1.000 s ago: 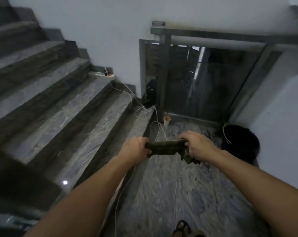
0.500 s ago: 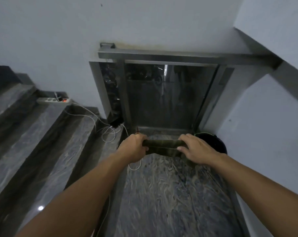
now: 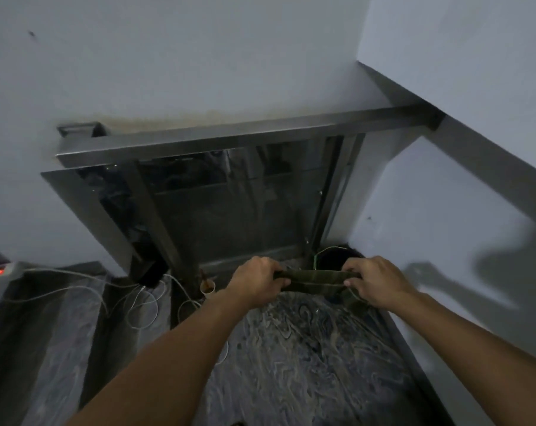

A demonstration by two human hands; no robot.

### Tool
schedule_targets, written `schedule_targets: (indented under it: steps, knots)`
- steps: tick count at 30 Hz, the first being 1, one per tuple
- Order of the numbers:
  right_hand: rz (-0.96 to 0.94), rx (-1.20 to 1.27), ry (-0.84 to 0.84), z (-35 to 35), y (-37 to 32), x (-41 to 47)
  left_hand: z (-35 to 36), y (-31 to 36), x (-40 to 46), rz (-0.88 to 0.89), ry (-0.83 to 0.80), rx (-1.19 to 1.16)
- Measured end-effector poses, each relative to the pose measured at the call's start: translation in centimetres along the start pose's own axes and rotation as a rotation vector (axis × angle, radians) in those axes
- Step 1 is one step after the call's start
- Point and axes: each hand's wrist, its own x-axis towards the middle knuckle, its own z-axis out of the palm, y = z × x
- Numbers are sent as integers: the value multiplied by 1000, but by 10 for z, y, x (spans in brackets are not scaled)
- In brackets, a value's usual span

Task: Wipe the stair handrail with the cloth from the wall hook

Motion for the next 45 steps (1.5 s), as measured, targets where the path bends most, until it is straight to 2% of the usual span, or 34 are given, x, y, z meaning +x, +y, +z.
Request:
schedule_targets:
  steps: [5, 12, 20, 34, 41, 45]
  knots:
    - [143, 11, 34, 10, 27, 30, 3, 3, 70, 79, -81, 117]
    - [326, 50, 41, 23, 78, 66, 25, 20, 161, 131, -144, 141]
    - [347, 35, 62, 69, 148, 127, 77, 21, 261, 101, -143, 166]
    - [500, 86, 121, 259, 298, 263, 280, -59, 462, 117, -133, 112]
    - [568, 209, 168, 360, 364, 312, 372, -85, 546, 149, -79, 58]
    - [630, 284, 274, 405, 389, 333, 412, -98, 580, 186, -32, 36]
